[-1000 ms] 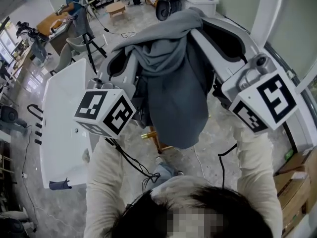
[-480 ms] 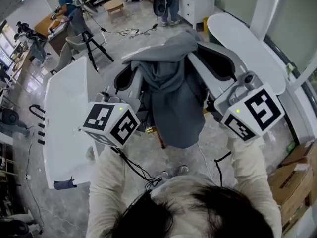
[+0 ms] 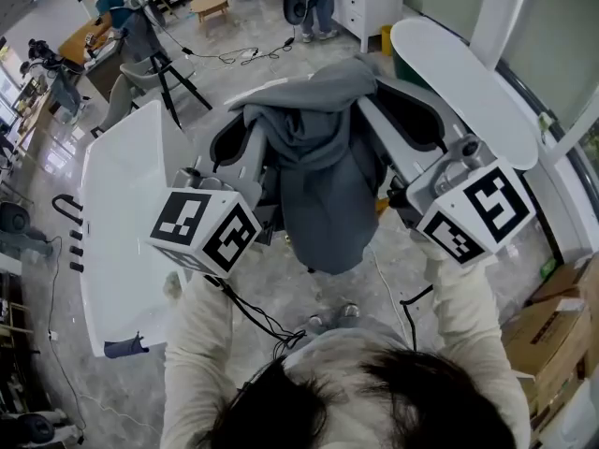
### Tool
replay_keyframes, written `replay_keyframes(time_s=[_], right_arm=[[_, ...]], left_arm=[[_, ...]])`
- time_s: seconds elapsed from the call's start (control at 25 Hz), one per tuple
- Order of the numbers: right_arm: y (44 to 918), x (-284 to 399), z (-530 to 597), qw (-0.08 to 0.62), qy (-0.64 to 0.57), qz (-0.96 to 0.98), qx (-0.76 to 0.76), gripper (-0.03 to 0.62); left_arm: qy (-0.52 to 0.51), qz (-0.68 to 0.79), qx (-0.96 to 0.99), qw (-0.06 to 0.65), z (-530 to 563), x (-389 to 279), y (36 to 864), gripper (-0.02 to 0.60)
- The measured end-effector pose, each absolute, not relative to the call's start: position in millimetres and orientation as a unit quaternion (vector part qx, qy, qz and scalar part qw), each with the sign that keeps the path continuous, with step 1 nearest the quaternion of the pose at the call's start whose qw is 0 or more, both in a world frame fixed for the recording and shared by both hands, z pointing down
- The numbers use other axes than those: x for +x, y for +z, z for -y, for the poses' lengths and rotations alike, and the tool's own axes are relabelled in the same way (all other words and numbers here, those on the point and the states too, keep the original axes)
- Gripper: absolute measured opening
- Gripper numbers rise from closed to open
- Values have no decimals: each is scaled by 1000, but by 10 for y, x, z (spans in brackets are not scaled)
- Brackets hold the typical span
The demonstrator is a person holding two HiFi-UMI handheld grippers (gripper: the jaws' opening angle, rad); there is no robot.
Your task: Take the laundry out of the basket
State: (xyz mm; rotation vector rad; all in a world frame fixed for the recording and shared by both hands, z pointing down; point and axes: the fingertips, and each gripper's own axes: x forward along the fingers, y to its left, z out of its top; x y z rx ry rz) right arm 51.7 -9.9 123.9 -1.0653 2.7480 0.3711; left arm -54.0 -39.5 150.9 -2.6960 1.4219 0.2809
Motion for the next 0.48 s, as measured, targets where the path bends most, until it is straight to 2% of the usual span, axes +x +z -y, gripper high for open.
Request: replay_keyframes(time_s=[0.48], right_arm=[[1200, 382, 115, 81, 122, -921, -362, 69]], left_arm=[[99, -461, -881, 38, 396, -676, 1440, 11]])
